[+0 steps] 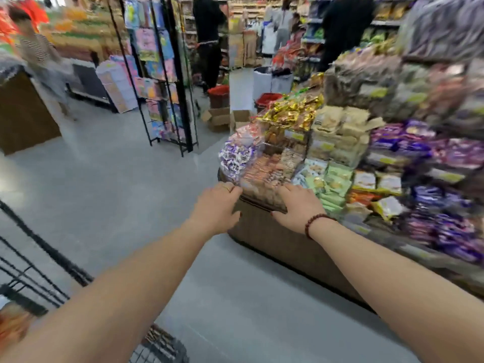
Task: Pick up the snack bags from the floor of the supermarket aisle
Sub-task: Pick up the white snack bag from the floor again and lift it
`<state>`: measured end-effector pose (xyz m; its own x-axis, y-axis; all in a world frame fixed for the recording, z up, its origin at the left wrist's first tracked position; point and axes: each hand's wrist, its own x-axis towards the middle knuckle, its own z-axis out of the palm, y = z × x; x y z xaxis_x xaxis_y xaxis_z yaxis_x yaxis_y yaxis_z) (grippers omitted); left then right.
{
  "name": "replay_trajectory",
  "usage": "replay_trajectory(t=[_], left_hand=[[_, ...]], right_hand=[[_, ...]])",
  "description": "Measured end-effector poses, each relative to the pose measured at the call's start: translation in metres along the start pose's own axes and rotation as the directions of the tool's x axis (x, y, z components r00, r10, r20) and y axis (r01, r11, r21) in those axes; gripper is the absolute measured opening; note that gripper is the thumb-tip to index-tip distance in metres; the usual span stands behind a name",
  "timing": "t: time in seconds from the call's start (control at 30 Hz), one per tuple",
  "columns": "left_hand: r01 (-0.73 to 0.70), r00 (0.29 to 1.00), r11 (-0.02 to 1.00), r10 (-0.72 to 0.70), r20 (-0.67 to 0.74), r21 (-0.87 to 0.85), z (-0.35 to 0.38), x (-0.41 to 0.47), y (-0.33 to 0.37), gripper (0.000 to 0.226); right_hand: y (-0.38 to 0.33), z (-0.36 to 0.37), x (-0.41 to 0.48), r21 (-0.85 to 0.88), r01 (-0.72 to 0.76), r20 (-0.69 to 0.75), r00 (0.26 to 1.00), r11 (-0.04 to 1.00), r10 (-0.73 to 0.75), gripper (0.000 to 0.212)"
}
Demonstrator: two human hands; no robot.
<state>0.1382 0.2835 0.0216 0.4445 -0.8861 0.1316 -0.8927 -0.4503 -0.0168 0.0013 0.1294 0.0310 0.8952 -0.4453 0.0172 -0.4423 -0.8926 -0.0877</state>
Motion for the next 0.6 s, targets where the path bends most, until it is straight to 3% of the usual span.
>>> replay_trajectory(t=[0.17,0.3,0.43,0.6], left_hand=[[-0.312,0.949,0.950,0.311,-0.041,0.000,-0.009,0.045,0.154,0.042],[-0.483,0.875,0.874,0.482,-0.046,-0.042,-0.010,0.072,0.268,0.047],[-0.636,0.771,0.771,0.634,-0.059,-0.035,-0.018,0.083,0.380,0.046],[-0.824,0.566,0.566,0.823,-0.051,-0.015,-0.021,0.084,0.505,0.048]], right_hand=[[0.129,-0.012,-0.101,-0.033,-0.245,-0.009,0.970,0.969,0.244,0.055],[0.211,-0.024,-0.192,-0.031,-0.444,-0.037,0.896,0.896,0.443,0.056],[0.275,-0.033,-0.287,0.010,-0.643,-0.075,0.764,0.766,0.641,0.055],[0.326,-0.040,-0.396,0.027,-0.834,-0.088,0.546,0.550,0.833,0.057]])
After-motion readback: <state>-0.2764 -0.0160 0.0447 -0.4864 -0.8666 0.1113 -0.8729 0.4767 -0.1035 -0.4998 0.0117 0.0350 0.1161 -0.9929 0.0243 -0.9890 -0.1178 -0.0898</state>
